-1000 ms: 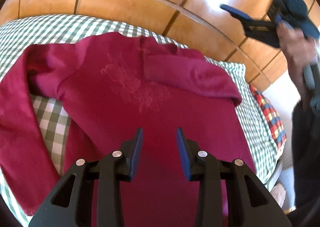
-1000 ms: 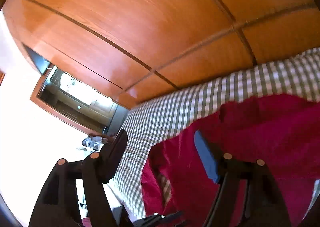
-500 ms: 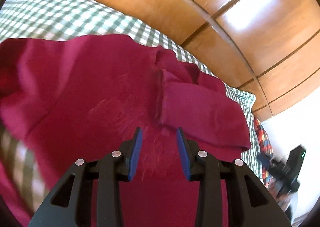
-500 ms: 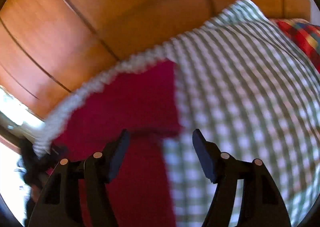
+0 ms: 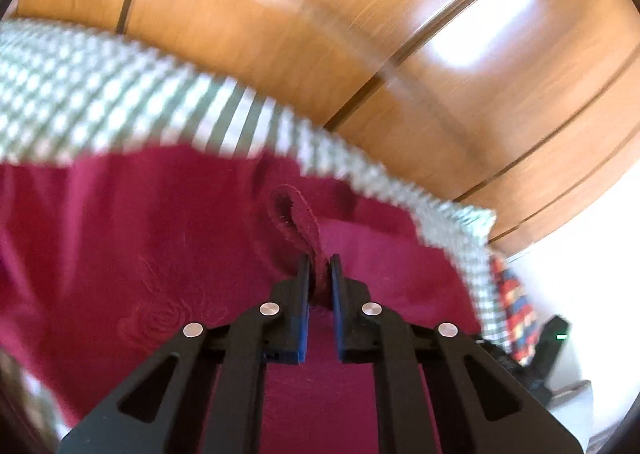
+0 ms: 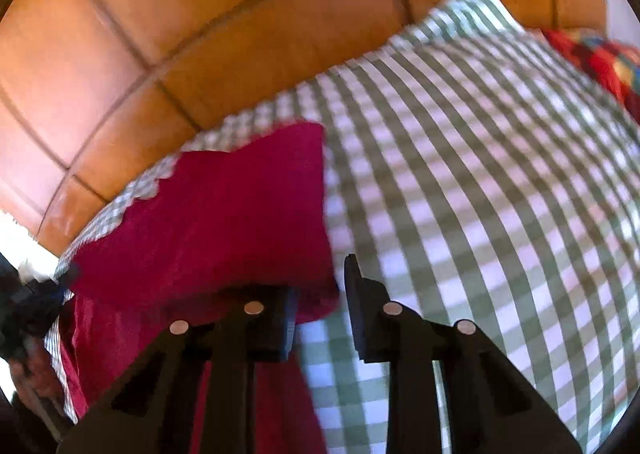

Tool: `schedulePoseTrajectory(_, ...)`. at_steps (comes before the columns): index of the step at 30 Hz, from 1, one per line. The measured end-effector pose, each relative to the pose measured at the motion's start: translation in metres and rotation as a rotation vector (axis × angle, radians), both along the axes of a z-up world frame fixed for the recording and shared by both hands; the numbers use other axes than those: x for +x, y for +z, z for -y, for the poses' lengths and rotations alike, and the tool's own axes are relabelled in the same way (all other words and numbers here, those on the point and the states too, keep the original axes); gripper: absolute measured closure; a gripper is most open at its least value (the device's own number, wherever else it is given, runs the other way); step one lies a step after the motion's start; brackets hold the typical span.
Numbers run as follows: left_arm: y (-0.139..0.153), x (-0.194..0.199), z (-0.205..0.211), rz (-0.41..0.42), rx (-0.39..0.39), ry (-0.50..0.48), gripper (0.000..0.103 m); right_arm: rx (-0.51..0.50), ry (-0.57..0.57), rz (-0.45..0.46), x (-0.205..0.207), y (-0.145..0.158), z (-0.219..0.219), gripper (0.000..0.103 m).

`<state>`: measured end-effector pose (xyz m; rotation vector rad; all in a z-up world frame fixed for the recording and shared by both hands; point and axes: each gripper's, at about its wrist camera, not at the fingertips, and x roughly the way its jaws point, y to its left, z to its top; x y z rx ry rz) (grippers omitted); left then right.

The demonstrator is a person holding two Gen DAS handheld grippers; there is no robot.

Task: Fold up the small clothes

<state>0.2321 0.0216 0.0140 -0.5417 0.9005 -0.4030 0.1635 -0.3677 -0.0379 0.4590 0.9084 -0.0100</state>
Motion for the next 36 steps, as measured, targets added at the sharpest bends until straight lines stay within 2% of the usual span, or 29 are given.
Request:
schedulePoseTrajectory(2, 0.015, -0.014, -0.017, 0.036, -0.017, 0.017, 0.095, -0.009, 0.061, 0.038, -0.003, 0.007, -0.014, 0.08)
schedulePoseTrajectory(5, 0.011, -0.025, -0.031, 0.022, 0.076, 0.04, 0.095, -0.031, 0.115, 0.045, -0.001, 0.003, -0.032, 0.079)
schedulePoseTrajectory(7, -0.01, -0.025, -0.038, -0.039, 0.151, 0.062, 0.095, -0.031, 0.148, 0.026, 0.004, -0.002, -0.045, 0.079)
schedulePoseTrajectory(10, -0.045, -0.021, -0.043, -0.133, 0.255, 0.106, 0.096, -0.084, 0.183, -0.013, 0.008, -0.01, -0.059, 0.078)
schedulePoseTrajectory(11, -0.052, -0.021, -0.045, -0.152, 0.265, 0.111, 0.096, -0.091, 0.198, -0.024, 0.007, -0.01, -0.062, 0.076)
schedulePoseTrajectory(13, -0.063, -0.02, -0.047, -0.174, 0.258, 0.118, 0.096, -0.11, 0.262, -0.041, 0.002, -0.002, -0.066, 0.066)
schedulePoseTrajectory(14, -0.062, -0.021, -0.047, -0.167, 0.254, 0.121, 0.096, -0.13, 0.283, -0.055, -0.001, 0.002, -0.067, 0.056)
schedulePoseTrajectory(15, -0.06, -0.022, -0.047, -0.159, 0.243, 0.109, 0.096, -0.14, 0.306, -0.071, -0.006, 0.009, -0.067, 0.05)
schedulePoseTrajectory(17, -0.058, -0.023, -0.046, -0.148, 0.237, 0.108, 0.096, -0.12, 0.359, -0.024, -0.014, 0.024, -0.071, 0.049)
schedulePoseTrajectory(20, -0.058, -0.017, -0.046, -0.157, 0.235, 0.124, 0.096, -0.093, 0.406, 0.076, -0.012, 0.052, -0.087, 0.032)
schedulePoseTrajectory(21, -0.055, -0.016, -0.047, -0.153, 0.234, 0.129, 0.096, -0.095, 0.412, 0.086, -0.009, 0.053, -0.093, 0.031)
schedulePoseTrajectory(23, -0.05, -0.013, -0.05, -0.147, 0.239, 0.152, 0.096, -0.128, 0.417, 0.066, 0.013, 0.04, -0.111, 0.031)
schedulePoseTrajectory(24, -0.049, -0.012, -0.052, -0.145, 0.245, 0.162, 0.096, -0.147, 0.402, 0.026, 0.025, 0.027, -0.117, 0.031)
schedulePoseTrajectory(26, -0.045, -0.013, -0.063, -0.149, 0.26, 0.191, 0.096, -0.216, 0.352, -0.115, 0.049, -0.012, -0.123, 0.034)
schedulePoseTrajectory(27, -0.042, -0.017, -0.07, -0.15, 0.277, 0.212, 0.096, -0.236, 0.337, -0.163, 0.055, -0.026, -0.123, 0.034)
schedulePoseTrajectory(28, -0.038, -0.022, -0.077, -0.15, 0.293, 0.227, 0.096, -0.246, 0.329, -0.151, 0.055, -0.034, -0.123, 0.033)
schedulePoseTrajectory(31, -0.019, -0.055, -0.101, -0.101, 0.354, 0.264, 0.096, -0.286, 0.337, -0.088, 0.042, -0.024, -0.13, 0.032)
schedulePoseTrajectory(34, -0.001, -0.104, -0.125, -0.055, 0.417, 0.287, 0.096, -0.244, 0.376, -0.011, 0.015, -0.01, -0.137, 0.028)
schedulePoseTrajectory(36, 0.007, -0.143, -0.137, -0.02, 0.457, 0.284, 0.086, -0.226, 0.401, 0.01, -0.004, -0.004, -0.144, 0.028)
